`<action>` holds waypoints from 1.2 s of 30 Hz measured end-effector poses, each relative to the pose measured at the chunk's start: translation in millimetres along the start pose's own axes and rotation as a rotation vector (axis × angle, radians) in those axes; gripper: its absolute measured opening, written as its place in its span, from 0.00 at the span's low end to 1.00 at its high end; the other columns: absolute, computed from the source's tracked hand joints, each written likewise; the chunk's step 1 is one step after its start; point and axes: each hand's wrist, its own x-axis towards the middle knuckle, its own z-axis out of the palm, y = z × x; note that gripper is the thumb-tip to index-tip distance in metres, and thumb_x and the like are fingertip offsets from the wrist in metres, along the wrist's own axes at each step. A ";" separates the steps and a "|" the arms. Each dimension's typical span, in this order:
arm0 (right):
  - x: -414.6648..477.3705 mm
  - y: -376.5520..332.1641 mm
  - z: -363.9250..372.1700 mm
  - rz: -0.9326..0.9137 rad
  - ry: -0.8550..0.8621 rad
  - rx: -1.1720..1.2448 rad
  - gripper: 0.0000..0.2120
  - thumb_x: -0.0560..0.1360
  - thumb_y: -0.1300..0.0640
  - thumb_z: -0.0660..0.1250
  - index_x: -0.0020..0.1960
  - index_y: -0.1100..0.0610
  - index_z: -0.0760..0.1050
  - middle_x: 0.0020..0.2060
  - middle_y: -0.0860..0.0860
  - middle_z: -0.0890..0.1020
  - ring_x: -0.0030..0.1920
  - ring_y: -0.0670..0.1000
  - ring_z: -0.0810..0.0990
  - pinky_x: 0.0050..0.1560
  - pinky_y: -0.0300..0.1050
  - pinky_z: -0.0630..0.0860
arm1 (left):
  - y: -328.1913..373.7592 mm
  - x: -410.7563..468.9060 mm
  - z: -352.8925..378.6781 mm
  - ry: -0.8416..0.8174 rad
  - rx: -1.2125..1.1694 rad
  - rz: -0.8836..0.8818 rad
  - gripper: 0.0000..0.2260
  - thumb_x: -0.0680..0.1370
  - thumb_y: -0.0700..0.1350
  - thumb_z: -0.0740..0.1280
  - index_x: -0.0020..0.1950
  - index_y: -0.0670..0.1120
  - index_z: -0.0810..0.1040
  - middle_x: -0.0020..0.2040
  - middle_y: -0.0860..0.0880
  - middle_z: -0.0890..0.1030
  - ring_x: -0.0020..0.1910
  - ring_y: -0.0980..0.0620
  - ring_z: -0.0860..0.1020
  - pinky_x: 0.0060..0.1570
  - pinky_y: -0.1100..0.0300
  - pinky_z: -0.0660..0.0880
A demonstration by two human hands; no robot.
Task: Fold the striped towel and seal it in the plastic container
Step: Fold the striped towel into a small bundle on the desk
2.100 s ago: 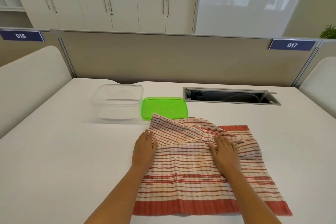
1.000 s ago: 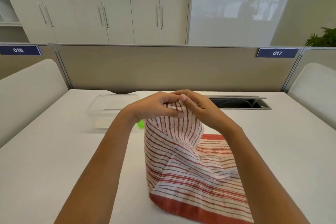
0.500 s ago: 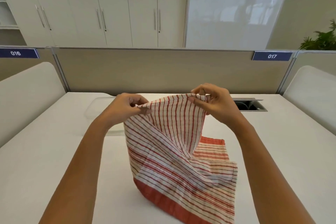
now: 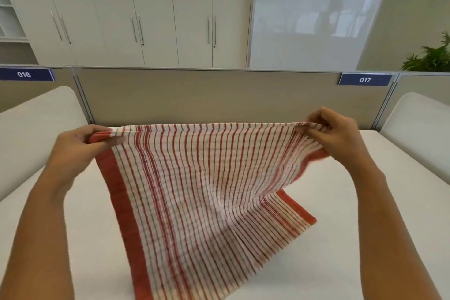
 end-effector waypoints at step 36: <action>-6.1 -97.0 80.1 0.380 -0.283 0.844 0.11 0.76 0.61 0.62 0.55 0.55 0.80 0.64 0.45 0.74 0.60 0.49 0.77 0.52 0.39 0.80 | 88.8 -48.3 152.3 -0.193 -0.454 -0.128 0.11 0.76 0.42 0.67 0.57 0.45 0.80 0.45 0.48 0.84 0.42 0.53 0.83 0.39 0.66 0.81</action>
